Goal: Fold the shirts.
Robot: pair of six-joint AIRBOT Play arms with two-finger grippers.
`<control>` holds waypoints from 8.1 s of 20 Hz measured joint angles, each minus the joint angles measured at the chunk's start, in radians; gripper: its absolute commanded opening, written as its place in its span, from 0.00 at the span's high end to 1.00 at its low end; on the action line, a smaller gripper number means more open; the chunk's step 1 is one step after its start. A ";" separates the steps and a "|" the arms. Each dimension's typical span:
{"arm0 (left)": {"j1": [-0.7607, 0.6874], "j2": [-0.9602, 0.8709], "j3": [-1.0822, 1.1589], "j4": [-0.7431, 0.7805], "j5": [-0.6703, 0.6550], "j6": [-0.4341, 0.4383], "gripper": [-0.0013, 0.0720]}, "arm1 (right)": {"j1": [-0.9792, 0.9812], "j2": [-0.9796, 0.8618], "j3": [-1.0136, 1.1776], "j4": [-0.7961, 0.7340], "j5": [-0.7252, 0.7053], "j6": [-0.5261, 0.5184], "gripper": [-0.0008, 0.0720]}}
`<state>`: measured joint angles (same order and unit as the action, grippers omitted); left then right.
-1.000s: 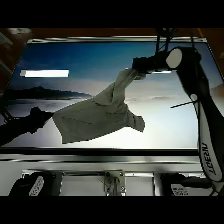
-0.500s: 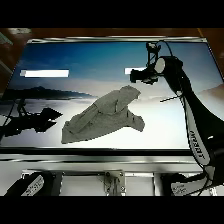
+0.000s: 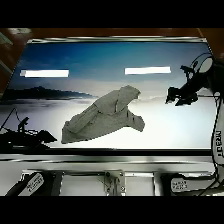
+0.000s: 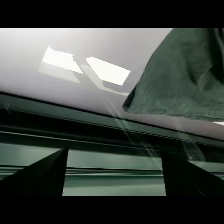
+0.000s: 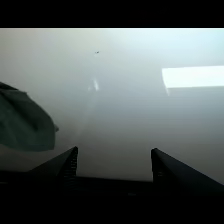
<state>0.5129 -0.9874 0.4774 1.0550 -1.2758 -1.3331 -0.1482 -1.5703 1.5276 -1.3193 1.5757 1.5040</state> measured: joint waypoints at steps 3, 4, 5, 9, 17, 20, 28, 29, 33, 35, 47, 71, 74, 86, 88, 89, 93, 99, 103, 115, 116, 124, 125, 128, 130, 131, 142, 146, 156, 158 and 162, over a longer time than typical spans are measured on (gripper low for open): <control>-0.012 -0.027 -0.074 -0.074 0.079 0.030 0.01 | -0.060 0.002 -0.071 0.170 0.021 -0.025 0.21; -0.023 -0.038 -0.087 -0.095 0.102 0.036 0.01 | -0.065 0.003 -0.084 0.198 0.021 -0.032 0.21; -0.037 -0.051 -0.096 -0.117 0.125 0.042 0.01 | -0.069 0.003 -0.094 0.215 0.016 -0.037 0.21; -0.122 -0.099 -0.114 -0.232 0.219 0.058 0.06 | -0.077 0.003 -0.113 0.252 -0.015 -0.049 0.21; -0.266 -0.171 -0.122 -0.347 0.396 0.063 0.94 | -0.062 0.003 -0.142 0.262 -0.046 -0.055 0.05; -0.278 -0.169 -0.121 -0.360 0.399 0.063 0.94 | -0.024 0.003 -0.216 0.233 -0.077 -0.064 0.05; -0.285 -0.065 -0.087 -0.371 0.347 0.063 0.94 | 0.129 0.002 -0.425 0.233 -0.325 -0.053 0.05; -0.285 -0.051 -0.080 -0.372 0.341 0.064 0.94 | 0.146 0.000 -0.434 0.237 -0.352 -0.043 0.05; -0.285 -0.016 -0.053 -0.374 0.328 0.064 0.94 | 0.219 -0.034 -0.452 0.253 -0.428 0.012 0.05; -0.285 -0.009 -0.042 -0.375 0.326 0.065 0.94 | 0.252 -0.050 -0.455 0.269 -0.436 0.025 0.43; -0.283 0.144 0.372 -0.374 0.256 0.109 0.94 | 0.263 0.280 -0.263 0.238 -0.529 -0.050 0.90; -0.281 0.392 1.061 -0.151 0.077 -0.116 0.94 | 0.256 0.678 0.421 -0.021 -0.365 -0.092 0.90; -0.282 0.386 0.935 -0.035 0.056 -0.140 0.94 | 0.256 0.540 0.417 -0.022 -0.256 -0.091 0.90; -0.283 0.008 0.600 0.067 0.362 -0.179 0.94 | 0.257 -0.074 0.414 -0.013 -0.515 0.130 0.90; -0.288 -0.079 0.594 0.072 0.374 -0.179 0.94 | 0.257 -0.131 0.414 0.005 -0.491 0.172 0.90; -0.290 -0.122 0.592 0.074 0.368 -0.179 0.93 | 0.257 -0.158 0.414 0.011 -0.460 0.188 0.90; -0.297 -0.238 0.589 0.084 0.331 -0.183 0.29 | 0.255 -0.228 0.414 0.040 -0.348 0.214 0.85; -0.222 -0.277 0.651 0.065 0.162 -0.150 0.08 | 0.234 -0.192 0.415 0.012 -0.177 0.132 0.10; -0.119 -0.280 0.607 0.071 0.013 -0.083 0.08 | 0.196 -0.158 0.415 -0.166 0.043 0.050 0.10; -0.021 -0.280 0.198 -0.091 0.203 0.081 0.08 | 0.064 -0.129 0.415 0.062 0.212 0.045 0.10; -0.027 -0.283 0.191 -0.099 0.224 0.084 0.08 | 0.074 -0.129 0.415 0.064 0.203 0.046 0.10; -0.124 -0.327 0.174 -0.154 0.390 0.089 0.37 | 0.155 -0.129 0.413 -0.018 0.121 0.053 0.10; -0.140 -0.330 0.174 -0.158 0.419 0.091 0.51 | 0.161 -0.129 0.413 -0.036 0.121 0.055 0.10; -0.172 -0.334 0.172 -0.158 0.467 0.095 0.94 | 0.172 -0.129 0.412 -0.062 0.126 0.059 0.10; -0.182 -0.332 0.179 -0.169 0.465 0.114 0.94 | 0.172 -0.129 0.395 -0.130 0.143 0.059 0.10; -0.181 -0.327 0.185 -0.171 0.453 0.128 0.94 | 0.164 -0.127 0.373 -0.175 0.163 0.054 0.10; -0.136 -0.154 0.213 -0.191 0.383 0.186 0.94 | 0.063 0.155 -0.522 0.053 -0.103 0.082 0.10; -0.134 -0.114 0.213 -0.193 0.357 0.193 0.94 | 0.132 0.185 -0.682 0.118 -0.317 0.100 0.10; -0.134 -0.058 0.231 -0.195 0.352 0.196 0.94 | 0.237 0.282 -0.731 0.134 -0.591 0.142 0.90; -0.134 -0.011 0.284 -0.195 0.357 0.196 0.94 | 0.239 0.373 -0.682 0.112 -0.600 0.101 0.90; -0.134 0.144 0.531 -0.199 0.397 0.192 0.94 | 0.241 0.588 -0.427 0.058 -0.676 -0.023 0.90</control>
<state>0.3790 -0.8433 1.0084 0.8558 -0.8791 -1.1416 0.0933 -0.9821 1.1004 -1.2610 0.8993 1.4815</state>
